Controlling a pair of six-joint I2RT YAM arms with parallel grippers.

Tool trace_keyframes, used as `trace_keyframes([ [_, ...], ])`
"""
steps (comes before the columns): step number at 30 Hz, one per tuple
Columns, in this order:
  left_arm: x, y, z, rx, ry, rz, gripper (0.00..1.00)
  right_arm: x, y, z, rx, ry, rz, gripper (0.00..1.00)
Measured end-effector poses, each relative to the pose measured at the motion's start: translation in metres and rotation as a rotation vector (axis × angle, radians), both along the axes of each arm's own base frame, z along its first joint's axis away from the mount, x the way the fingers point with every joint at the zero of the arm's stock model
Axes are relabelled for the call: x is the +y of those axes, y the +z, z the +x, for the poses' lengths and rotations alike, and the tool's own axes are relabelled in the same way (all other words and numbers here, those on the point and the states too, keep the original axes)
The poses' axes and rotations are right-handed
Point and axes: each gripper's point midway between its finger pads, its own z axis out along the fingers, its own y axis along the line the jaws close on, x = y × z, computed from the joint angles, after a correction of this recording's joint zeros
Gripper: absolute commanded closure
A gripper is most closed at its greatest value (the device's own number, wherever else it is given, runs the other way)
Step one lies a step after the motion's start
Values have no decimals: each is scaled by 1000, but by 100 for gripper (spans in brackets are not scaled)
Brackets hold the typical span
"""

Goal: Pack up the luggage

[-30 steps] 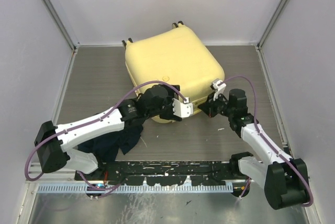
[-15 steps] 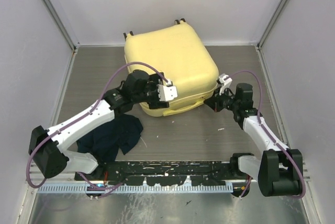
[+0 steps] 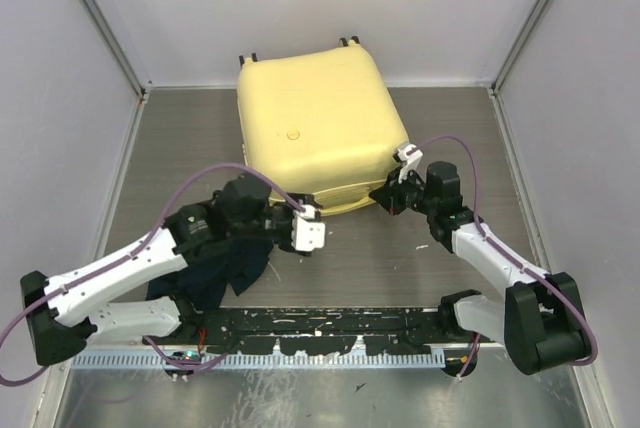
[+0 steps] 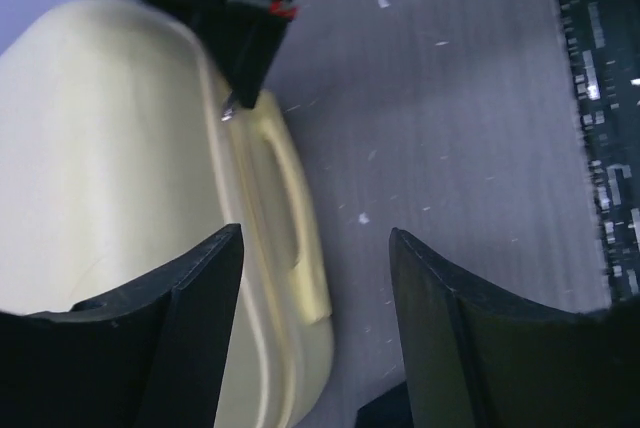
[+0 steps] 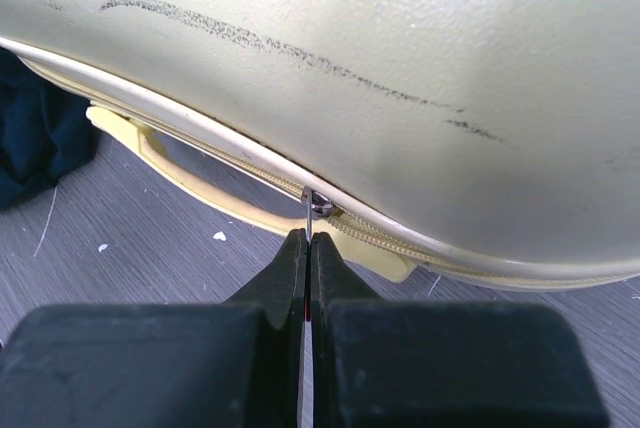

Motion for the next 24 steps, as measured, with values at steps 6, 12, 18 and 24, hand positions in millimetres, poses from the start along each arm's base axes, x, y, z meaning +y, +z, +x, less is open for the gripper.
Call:
trace_keyframes([
  [6, -43, -55, -27, 121, -70, 112, 42, 0, -1, 0, 6, -15, 10, 99],
  [12, -68, -122, -13, 147, 28, 232, 37, -2, -3, -3, -7, -28, 6, 99],
  [18, -73, -141, 25, 78, 160, 246, 37, -5, -2, -6, -19, -42, 4, 99],
  [24, -74, -159, 56, 71, 229, 268, 37, -6, -8, -10, -9, -50, 7, 99],
])
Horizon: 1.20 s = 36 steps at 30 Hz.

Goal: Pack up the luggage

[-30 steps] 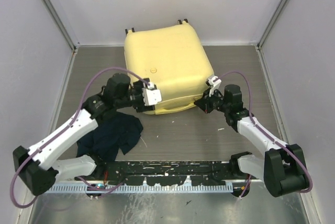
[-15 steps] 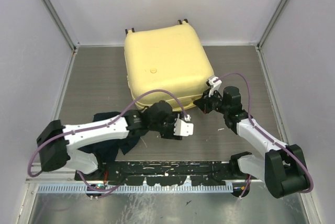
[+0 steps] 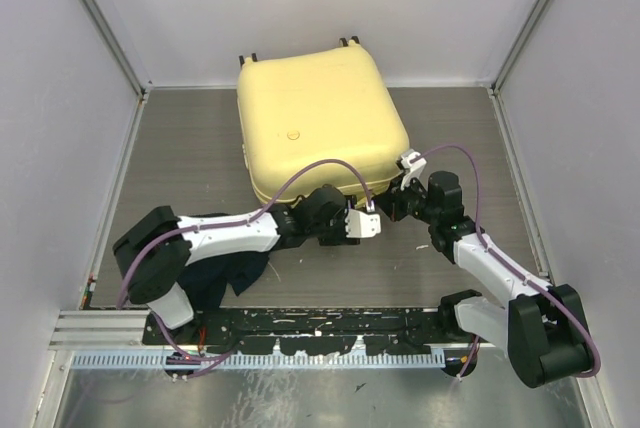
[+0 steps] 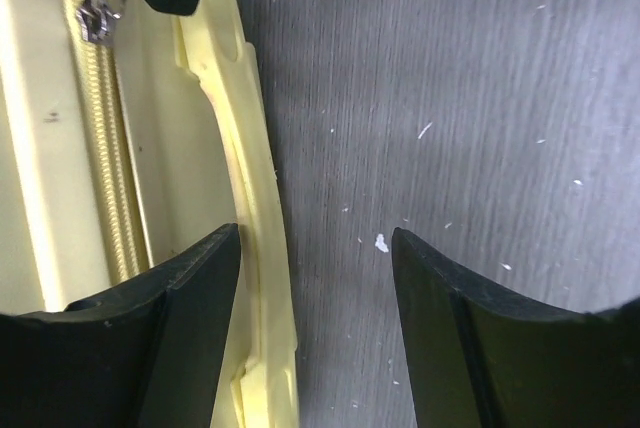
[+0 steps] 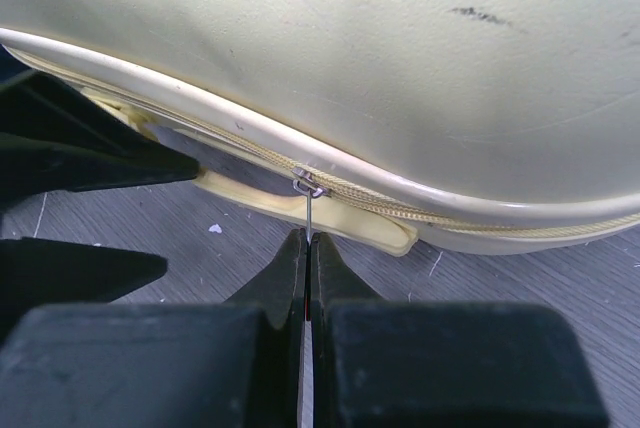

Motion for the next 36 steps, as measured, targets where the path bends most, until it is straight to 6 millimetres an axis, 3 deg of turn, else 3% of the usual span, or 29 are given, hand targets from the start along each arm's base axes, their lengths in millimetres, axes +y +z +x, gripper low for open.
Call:
trace_keyframes([
  [8, -1, -27, 24, -17, 38, 43, 39, 0, 1, 1, -3, -9, 7, 99],
  [12, -3, -30, 28, -18, 43, 45, 56, -1, 1, 2, -2, -12, 8, 99],
  [20, 3, -27, 42, -3, 65, 17, 80, -9, 2, 4, -5, -33, 3, 99],
  [24, 5, -27, 44, 19, 53, 0, 93, -22, 2, 6, -16, -51, -18, 99],
  [27, 8, -27, 42, 27, 38, -14, 99, -42, 1, 9, -18, -84, -34, 99],
  [31, 23, -28, 36, 25, 10, -12, 100, -65, 2, 10, -7, -88, -39, 99],
  [36, 34, -31, 18, 6, -96, -9, 100, -79, -1, 2, -1, -20, -37, 99],
])
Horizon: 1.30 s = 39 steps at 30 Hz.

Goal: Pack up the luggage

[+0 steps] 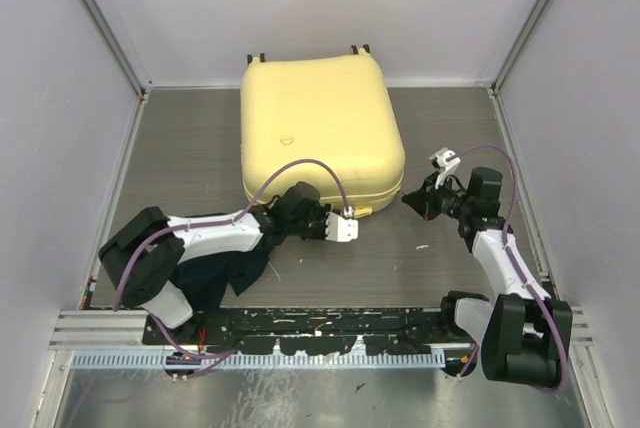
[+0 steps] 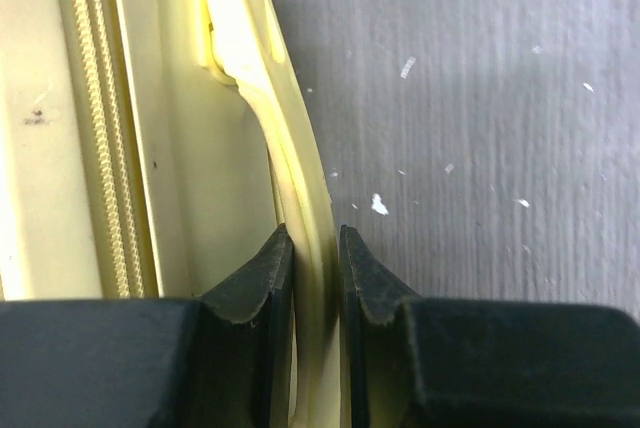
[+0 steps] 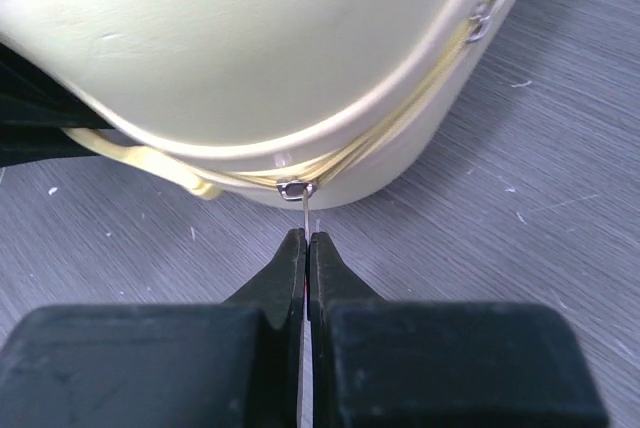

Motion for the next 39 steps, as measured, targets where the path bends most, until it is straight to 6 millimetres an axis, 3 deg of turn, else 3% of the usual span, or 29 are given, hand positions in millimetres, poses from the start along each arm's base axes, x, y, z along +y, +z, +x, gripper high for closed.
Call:
trace_keyframes([
  [6, 14, -1, -14, -44, -113, 23, 100, -11, -1, 11, 41, 34, 33, 99],
  [12, 18, -1, -15, -52, -171, 41, 100, -16, 0, 45, 67, 20, 83, 99],
  [18, 17, 1, -16, -32, -178, 45, 99, -7, -1, 60, 113, 17, 143, 98],
  [19, 19, 2, -15, -25, -175, 51, 91, -5, -1, 60, 116, 19, 148, 95],
  [23, 23, 5, -16, 15, -150, 58, 45, 1, 0, 62, 122, 16, 152, 83],
  [26, 26, 14, -31, 83, -128, 66, 28, -2, 1, 64, 113, -7, 137, 61],
  [30, 5, 60, -44, 92, -124, -7, 14, -12, 11, 71, 59, -64, 92, 37],
  [31, -2, 80, -45, 84, -117, -48, 13, -14, 15, 72, 44, -72, 85, 34],
  [33, -14, 114, -45, 76, -99, -123, 12, -19, 24, 73, 12, -94, 67, 18],
  [37, -18, 180, -33, 101, -4, -276, 6, -26, 36, 71, -14, -132, 41, 9],
  [39, -10, 199, -21, 116, 61, -327, 5, -30, 41, 72, -11, -152, 30, 9],
])
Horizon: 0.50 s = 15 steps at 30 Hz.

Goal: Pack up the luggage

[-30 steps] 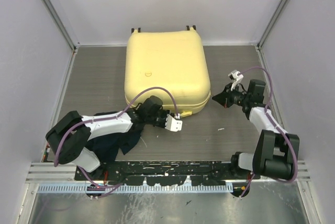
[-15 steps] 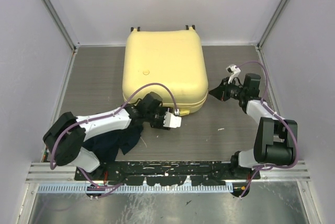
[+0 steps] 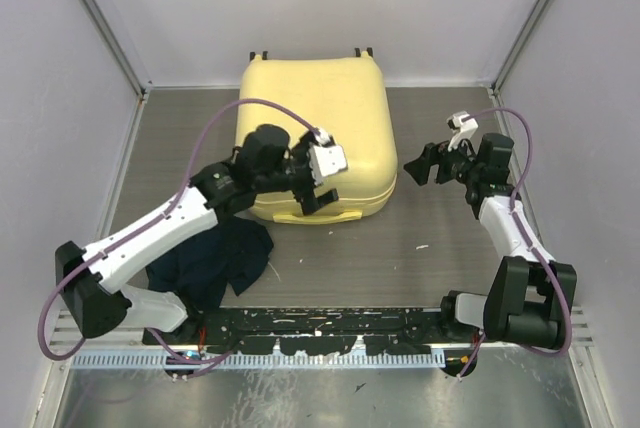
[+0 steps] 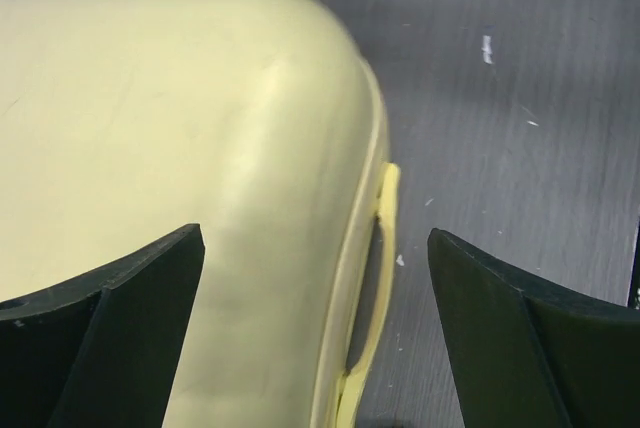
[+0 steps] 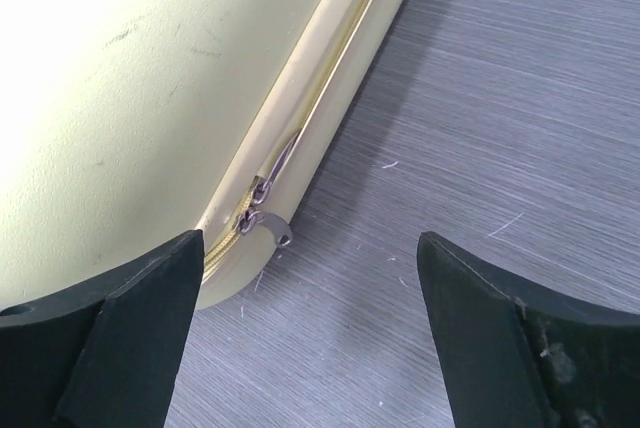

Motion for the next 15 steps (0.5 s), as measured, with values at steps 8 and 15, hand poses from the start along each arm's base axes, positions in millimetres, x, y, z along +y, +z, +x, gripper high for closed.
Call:
trace_keyframes([
  [8, 88, 24, 75, 203, 378, -141, 4, -11, 25, 6, 43, -52, -31, 6],
  [15, 169, 16, 104, 409, 628, -241, 2, -17, 32, 21, 93, -93, -14, 3],
])
